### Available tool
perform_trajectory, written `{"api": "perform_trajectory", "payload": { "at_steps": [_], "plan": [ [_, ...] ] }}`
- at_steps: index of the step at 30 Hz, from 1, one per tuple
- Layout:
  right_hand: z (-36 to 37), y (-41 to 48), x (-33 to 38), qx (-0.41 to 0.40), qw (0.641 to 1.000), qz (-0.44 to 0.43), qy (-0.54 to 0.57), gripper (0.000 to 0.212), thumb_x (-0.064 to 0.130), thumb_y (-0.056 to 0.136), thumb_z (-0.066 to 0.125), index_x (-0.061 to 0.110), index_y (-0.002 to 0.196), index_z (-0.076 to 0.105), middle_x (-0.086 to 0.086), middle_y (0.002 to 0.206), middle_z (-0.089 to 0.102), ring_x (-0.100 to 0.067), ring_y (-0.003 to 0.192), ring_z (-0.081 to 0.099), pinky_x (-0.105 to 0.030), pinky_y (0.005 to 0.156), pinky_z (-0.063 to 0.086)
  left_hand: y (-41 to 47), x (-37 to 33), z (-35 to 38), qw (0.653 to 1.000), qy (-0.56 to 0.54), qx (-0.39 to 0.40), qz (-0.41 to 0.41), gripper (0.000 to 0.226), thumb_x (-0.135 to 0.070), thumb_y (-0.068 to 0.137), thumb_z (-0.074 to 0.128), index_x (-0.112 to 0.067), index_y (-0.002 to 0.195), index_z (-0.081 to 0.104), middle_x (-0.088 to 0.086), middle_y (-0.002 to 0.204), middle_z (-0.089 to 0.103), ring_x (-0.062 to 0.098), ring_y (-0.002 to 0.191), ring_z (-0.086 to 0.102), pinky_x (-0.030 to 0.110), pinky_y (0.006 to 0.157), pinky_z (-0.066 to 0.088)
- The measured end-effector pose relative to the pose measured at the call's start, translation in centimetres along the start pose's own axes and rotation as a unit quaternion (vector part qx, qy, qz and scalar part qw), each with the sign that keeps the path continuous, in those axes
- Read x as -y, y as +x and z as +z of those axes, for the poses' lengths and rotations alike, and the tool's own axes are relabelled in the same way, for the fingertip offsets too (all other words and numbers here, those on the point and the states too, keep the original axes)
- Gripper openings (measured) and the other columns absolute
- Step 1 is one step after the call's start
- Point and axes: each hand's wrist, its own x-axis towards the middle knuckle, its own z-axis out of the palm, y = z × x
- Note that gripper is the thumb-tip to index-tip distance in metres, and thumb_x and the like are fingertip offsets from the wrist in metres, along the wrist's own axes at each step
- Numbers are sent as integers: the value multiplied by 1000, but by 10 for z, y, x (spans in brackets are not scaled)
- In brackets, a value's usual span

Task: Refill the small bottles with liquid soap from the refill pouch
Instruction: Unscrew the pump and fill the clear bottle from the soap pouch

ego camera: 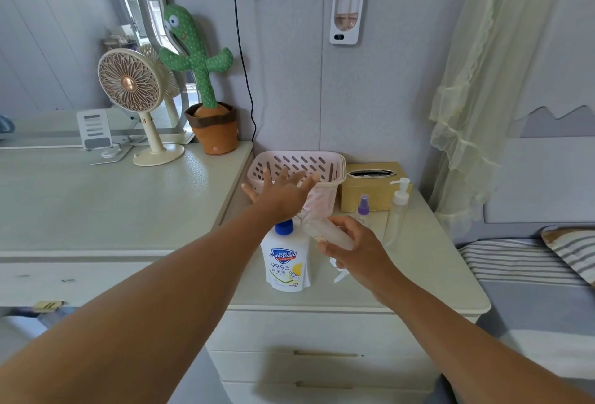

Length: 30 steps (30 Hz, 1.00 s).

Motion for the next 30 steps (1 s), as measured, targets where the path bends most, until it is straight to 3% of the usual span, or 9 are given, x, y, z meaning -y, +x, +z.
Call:
{"api": "perform_trajectory", "payload": {
  "at_steps": [11, 16, 20, 22, 26, 30],
  "plan": [
    [5, -2, -8, 0, 1000, 3, 7, 37, 24, 82, 72, 31, 113, 54, 7, 97, 56, -12, 80, 56, -20, 62, 51, 5, 10, 16, 1000, -21, -20, 8, 69, -71, 89, 3, -42, 148, 24, -5, 160, 8, 28, 147, -10, 68, 108, -13],
    [0, -3, -1, 4, 1000, 7, 13, 35, 24, 82, 72, 35, 110, 54, 9, 96, 55, -11, 81, 56, -21, 64, 53, 20, 13, 18, 999, -24, -32, 24, 109, -91, 58, -19, -44, 147, 23, -5, 160, 11, 22, 148, -10, 65, 111, -11],
    [-2, -1, 5, 1, 1000, 6, 10, 37, 24, 82, 72, 33, 112, 52, 12, 98, 54, -12, 89, 56, -19, 64, 52, 31, 15, 23, 998, -28, -35, 31, 116, -95, 51, -19, -45, 146, 23, -2, 160, 12, 19, 147, -11, 61, 111, -8],
    [-2, 0, 4, -1, 1000, 5, 14, 38, 23, 82, 72, 31, 114, 53, 11, 97, 53, -12, 90, 56, -19, 64, 51, 24, 13, 18, 998, -41, -34, 26, 112, -95, 55, -16, -45, 147, 23, -4, 160, 12, 20, 148, -10, 64, 111, -10],
    [-1, -1, -4, 0, 1000, 9, 14, 37, 22, 82, 73, 32, 112, 55, 10, 95, 55, -11, 86, 56, -18, 61, 49, 4, 3, 16, 999, -50, -13, -15, 70, -73, 88, 2, -42, 149, 20, -7, 160, 7, 28, 147, -8, 68, 104, -16],
    [0, -2, -7, -6, 1000, 17, 20, 37, 22, 82, 73, 29, 114, 55, 7, 96, 55, -13, 84, 56, -20, 62, 50, 7, 2, 17, 999, -38, -13, -1, 77, -76, 84, -2, -41, 148, 22, -3, 161, 8, 27, 147, -7, 67, 105, -16]
  ]
}}
